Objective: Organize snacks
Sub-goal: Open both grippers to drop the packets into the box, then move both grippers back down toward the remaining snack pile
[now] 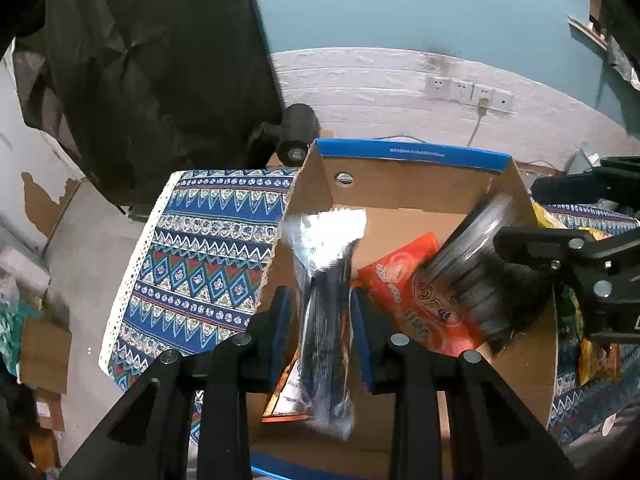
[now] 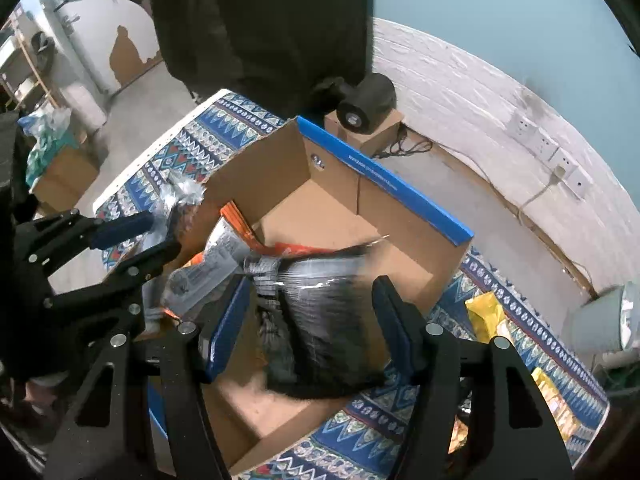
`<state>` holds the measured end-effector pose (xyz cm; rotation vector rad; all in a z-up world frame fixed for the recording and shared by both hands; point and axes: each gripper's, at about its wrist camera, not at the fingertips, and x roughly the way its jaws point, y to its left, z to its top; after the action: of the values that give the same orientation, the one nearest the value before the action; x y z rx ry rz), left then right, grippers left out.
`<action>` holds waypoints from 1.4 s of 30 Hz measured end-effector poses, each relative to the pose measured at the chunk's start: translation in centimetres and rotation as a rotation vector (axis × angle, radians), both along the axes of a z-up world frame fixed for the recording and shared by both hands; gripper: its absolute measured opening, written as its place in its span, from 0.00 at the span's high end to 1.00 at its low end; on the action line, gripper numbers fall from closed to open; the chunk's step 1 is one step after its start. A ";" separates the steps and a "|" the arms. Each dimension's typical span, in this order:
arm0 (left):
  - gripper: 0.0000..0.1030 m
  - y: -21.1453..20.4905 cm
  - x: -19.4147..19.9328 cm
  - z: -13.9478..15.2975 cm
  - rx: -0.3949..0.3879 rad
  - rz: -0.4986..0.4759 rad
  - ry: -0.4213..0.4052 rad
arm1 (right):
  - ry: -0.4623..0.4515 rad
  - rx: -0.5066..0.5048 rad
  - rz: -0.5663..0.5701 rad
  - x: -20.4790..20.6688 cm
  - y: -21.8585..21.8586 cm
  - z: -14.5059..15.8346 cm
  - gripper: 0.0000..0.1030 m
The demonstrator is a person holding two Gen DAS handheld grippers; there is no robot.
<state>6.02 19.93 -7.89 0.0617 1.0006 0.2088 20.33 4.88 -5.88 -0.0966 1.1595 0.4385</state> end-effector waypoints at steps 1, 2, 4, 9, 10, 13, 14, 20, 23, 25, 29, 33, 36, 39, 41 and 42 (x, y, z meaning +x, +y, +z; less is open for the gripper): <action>0.60 -0.1 0.0 0.1 0.006 0.000 -0.005 | -0.005 0.002 0.000 0.0 -0.1 0.1 0.35; 0.51 -0.1 0.0 0.2 0.014 -0.001 -0.013 | -0.009 0.005 -0.001 0.0 -0.2 0.3 0.34; 0.45 -0.4 -0.3 0.6 0.030 -0.004 -0.041 | -0.019 0.005 -0.001 -0.1 -0.6 0.7 0.33; 0.44 -1.1 -0.6 0.9 0.025 -0.025 -0.044 | -0.033 0.001 -0.005 -0.6 -2.0 1.1 0.30; 0.44 -1.3 -0.6 0.9 0.024 -0.029 -0.045 | -0.034 0.000 -0.008 -0.8 -2.4 1.1 0.29; 0.44 -2.0 -0.8 1.3 0.026 -0.046 -0.050 | -0.036 -0.004 -0.017 -1.3 -3.9 1.1 0.29; 0.43 -2.3 -0.8 1.4 0.026 -0.052 -0.051 | -0.033 -0.006 -0.022 -1.5 -4.5 1.0 0.29; 0.39 -4.6 -1.2 2.0 0.019 -0.106 -0.063 | -0.028 -0.020 -0.057 -3.0 -7.9 0.7 0.29; 0.39 -6.0 -1.1 2.2 0.007 -0.135 -0.056 | -0.023 -0.022 -0.082 -3.9 -10.0 0.5 0.29; 0.39 -7.2 -1.1 2.2 0.000 -0.158 -0.050 | -0.021 -0.021 -0.103 -4.4 -11.5 0.4 0.29; 0.39 -9.7 -1.0 2.2 0.012 -0.206 -0.039 | -0.020 -0.015 -0.143 -5.4 -14.2 0.4 0.29; 0.39 -12.6 -1.0 2.3 0.025 -0.264 -0.029 | -0.023 -0.010 -0.173 -6.4 -16.7 0.4 0.29; 0.36 -14.3 -0.9 2.3 0.029 -0.298 -0.022 | -0.018 -0.009 -0.187 -7.1 -18.4 0.3 0.29; 0.35 -15.7 -0.7 2.0 0.022 -0.329 -0.001 | -0.008 -0.022 -0.187 -7.9 -19.8 -0.1 0.29; 0.35 -16.4 -0.4 1.9 0.002 -0.343 0.014 | 0.003 -0.038 -0.173 -8.3 -20.7 -0.4 0.29; 0.35 -16.7 -0.2 1.9 -0.011 -0.350 0.024 | 0.010 -0.043 -0.163 -8.5 -21.0 -0.5 0.29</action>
<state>5.85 3.21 -5.98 0.2277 0.9982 -0.1181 11.81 -16.11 -6.41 -0.0367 1.1764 0.2706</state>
